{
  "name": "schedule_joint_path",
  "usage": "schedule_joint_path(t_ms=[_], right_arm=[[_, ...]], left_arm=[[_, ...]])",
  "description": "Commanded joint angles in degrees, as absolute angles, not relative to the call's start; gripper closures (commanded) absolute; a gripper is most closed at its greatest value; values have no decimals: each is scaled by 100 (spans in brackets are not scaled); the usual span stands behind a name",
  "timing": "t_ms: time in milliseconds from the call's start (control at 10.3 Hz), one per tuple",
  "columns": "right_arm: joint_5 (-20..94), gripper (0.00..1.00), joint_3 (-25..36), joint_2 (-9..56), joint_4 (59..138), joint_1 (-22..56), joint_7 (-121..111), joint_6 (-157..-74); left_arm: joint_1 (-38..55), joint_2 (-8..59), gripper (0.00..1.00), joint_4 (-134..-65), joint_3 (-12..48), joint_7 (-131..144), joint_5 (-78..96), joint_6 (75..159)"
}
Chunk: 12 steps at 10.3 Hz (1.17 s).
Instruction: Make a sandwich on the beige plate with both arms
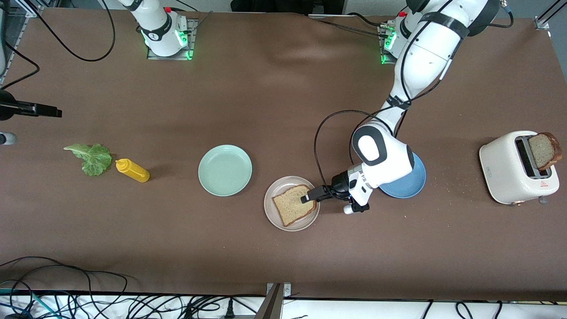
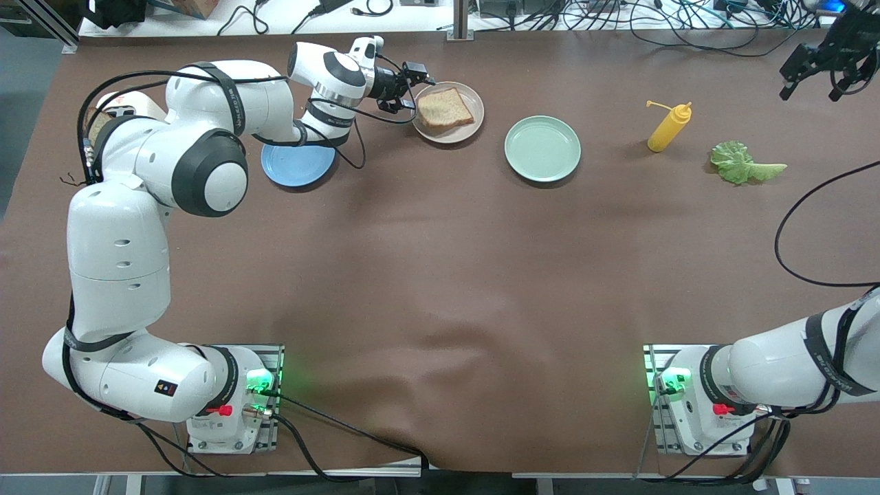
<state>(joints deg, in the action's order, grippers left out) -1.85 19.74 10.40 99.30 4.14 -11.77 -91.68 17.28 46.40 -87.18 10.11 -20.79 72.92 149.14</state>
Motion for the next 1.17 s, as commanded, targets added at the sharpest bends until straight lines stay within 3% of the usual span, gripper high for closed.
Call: schedule_joint_path(t_ms=[0,487,682,877,1072], right_arm=[[-465,0,1969,650,10730,448,-1248,-9763],[-571,0,2162,668,11354,413,-1888,-10668],[-571,0,2171,738,11504,413,-1942,-10853],[-571,0,2267,729,12021,387,-2501,-11667],[-554,0,2451,852,12417,378,-3563,-12512]], left_arm=[[1583,4219,0,-9184,967,-1855,6743,14933],[1099,3429,0,-10149,757,-1434,5427,14889],[837,3174,0,-10204,466,-1170,4365,14269],[424,2692,0,-10309,431,-933,2899,13250],[431,2042,0,-10921,141,-861,2139,13034]])
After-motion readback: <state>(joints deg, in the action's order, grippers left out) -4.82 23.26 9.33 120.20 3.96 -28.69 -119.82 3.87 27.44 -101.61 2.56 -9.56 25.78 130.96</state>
